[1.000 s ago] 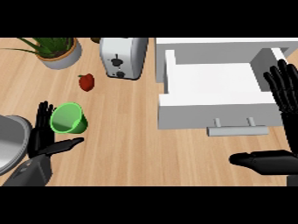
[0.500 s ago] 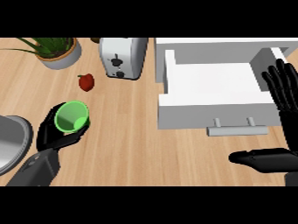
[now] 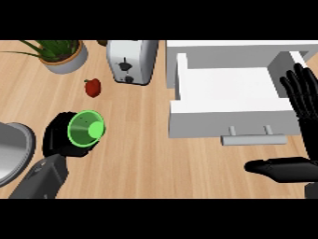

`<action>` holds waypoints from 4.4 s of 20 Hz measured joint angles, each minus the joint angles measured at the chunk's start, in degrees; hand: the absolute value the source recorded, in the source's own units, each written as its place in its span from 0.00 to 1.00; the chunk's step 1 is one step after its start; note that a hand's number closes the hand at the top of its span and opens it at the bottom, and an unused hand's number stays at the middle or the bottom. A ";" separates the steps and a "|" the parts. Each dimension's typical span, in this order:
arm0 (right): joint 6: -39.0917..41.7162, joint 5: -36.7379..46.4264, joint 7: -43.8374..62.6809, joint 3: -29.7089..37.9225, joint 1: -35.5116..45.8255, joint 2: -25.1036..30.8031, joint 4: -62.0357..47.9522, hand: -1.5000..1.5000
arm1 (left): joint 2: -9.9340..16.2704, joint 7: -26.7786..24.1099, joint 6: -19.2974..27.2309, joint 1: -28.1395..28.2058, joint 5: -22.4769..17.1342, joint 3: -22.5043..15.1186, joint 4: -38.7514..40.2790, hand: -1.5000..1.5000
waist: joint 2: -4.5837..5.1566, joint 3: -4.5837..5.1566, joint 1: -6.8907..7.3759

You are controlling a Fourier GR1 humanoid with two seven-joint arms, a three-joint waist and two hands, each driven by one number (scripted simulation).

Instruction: Pick up the cup, place it into the drawer and close the drawer

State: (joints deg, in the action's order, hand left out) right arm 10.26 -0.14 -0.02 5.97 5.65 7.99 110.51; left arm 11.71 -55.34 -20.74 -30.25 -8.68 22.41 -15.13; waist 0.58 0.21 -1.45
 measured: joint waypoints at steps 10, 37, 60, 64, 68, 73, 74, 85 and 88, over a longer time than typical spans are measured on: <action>0.84 -0.79 -1.02 1.40 -0.93 0.78 -0.08 0.00 | -0.22 -1.49 0.73 1.28 -0.79 -0.21 -4.60 1.00 | -0.27 -0.08 0.55; 1.59 -2.99 -0.50 4.74 -1.51 1.86 -0.21 0.00 | -11.11 29.80 19.63 -16.81 0.41 -18.13 -42.20 1.00 | -0.69 -0.24 1.18; 2.95 -2.21 -3.05 3.65 -1.92 1.22 -1.18 0.00 | -11.71 36.19 38.69 -41.75 -16.35 -36.07 -16.70 1.00 | -0.08 -0.25 -1.31; 3.19 -2.73 -3.44 4.24 -1.75 1.40 -1.64 0.00 | -11.71 34.79 39.69 -41.87 -19.15 -40.07 -13.53 1.00 | 0.01 -0.26 -1.64; 2.98 -2.45 -2.81 4.47 0.18 1.93 -3.03 0.00 | -11.71 36.39 40.70 -43.41 -19.75 -44.19 -10.43 1.00 | 0.12 -0.27 -1.84; 3.47 -3.06 -3.08 4.58 0.96 2.09 -3.60 0.00 | -11.71 38.53 42.76 -43.03 -21.52 -50.76 -9.79 0.00 | 0.29 -0.29 -2.90; 3.74 -3.55 -2.54 4.91 1.47 2.56 -3.53 0.00 | -11.70 38.99 42.98 -43.03 -21.69 -51.89 -9.41 0.00 | 0.34 -0.30 -3.12; 5.64 -7.91 -1.12 4.56 2.83 2.01 -2.95 0.00 | -11.71 36.52 48.79 -40.83 -24.71 -59.50 -11.26 0.00 | 0.46 -0.26 -3.52; 7.83 -11.71 0.11 4.42 2.48 2.10 -2.04 1.00 | -11.71 34.83 49.79 -41.39 -26.54 -59.27 -13.27 0.00 | 0.33 -0.26 -3.34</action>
State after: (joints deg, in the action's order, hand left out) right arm 18.08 -11.85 0.09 10.40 8.13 10.10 108.46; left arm 0.00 -20.52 29.05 -71.64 -35.21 -36.86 -28.41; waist 0.90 -0.05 -4.79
